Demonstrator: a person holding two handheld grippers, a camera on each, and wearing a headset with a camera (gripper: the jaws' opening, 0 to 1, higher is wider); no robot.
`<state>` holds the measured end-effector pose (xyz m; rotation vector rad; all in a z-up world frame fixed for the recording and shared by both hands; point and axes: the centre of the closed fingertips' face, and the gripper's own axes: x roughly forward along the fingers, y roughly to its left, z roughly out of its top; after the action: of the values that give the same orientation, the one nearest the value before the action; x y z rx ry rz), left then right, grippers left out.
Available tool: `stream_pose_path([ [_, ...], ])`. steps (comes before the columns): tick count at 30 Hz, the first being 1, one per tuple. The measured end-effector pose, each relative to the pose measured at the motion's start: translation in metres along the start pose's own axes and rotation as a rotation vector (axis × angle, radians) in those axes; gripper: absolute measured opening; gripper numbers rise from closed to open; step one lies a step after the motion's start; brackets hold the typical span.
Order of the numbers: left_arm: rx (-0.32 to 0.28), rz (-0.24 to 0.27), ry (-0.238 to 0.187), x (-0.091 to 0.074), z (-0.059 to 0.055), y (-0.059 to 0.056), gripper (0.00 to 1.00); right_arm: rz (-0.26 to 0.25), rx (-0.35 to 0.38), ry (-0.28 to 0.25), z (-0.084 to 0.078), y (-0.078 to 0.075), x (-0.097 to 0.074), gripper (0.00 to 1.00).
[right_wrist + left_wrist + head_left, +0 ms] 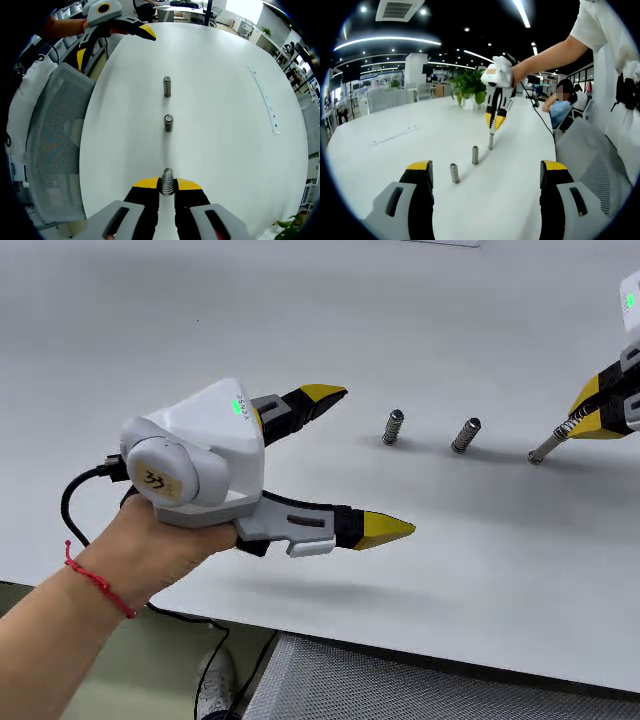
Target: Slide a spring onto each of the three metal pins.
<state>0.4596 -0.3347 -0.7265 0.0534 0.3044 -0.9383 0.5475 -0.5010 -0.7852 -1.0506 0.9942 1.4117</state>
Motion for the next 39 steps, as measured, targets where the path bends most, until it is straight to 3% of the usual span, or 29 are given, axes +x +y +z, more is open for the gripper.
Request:
stream_pose_path([
  [8,0.001,-0.001,0.003,0.001,-0.001,0.000,0.88,0.000,0.000,0.002,-0.002,0.000,0.003,0.07],
  [39,-0.007,-0.004,0.009,-0.001,-0.004,0.001,0.87,-0.019,-0.001,0.021,-0.011,-0.004,0.044,0.07],
])
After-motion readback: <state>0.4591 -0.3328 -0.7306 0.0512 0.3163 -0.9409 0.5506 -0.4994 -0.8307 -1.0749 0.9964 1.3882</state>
